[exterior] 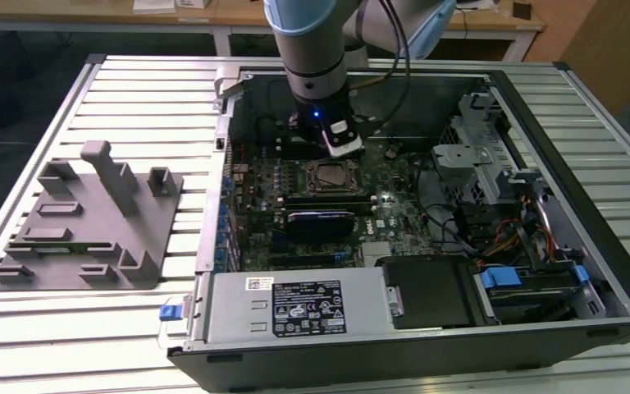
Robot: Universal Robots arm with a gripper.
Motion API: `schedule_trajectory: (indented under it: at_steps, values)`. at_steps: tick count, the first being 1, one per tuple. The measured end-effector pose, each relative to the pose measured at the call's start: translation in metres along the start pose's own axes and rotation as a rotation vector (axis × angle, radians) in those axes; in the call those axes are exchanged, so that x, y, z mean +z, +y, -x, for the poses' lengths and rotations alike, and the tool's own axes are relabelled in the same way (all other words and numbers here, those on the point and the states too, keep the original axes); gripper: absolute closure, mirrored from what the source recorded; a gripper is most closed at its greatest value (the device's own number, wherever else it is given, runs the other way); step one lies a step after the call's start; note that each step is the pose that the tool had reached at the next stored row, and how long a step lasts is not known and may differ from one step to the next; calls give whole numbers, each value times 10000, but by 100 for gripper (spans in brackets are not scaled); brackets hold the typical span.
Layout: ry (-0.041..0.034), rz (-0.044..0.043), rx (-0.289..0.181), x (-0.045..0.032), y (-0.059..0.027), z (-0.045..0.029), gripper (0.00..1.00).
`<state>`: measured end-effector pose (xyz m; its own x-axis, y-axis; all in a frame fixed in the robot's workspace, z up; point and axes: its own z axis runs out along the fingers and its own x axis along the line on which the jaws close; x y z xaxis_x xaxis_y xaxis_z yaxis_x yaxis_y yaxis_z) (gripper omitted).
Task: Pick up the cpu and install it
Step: 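Install the first cpu locking lever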
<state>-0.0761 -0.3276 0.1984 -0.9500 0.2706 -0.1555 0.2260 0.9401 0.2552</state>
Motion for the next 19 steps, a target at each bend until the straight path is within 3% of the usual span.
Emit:
schedule_trajectory:
  at_steps: [5, 10, 19]
  values:
    - [109, 44, -434, 2, -1, -4, 89]
    - [111, -123, -640, 14, -4, -6, 89]
    - [150, -107, -806, 26, 8, -13, 89]
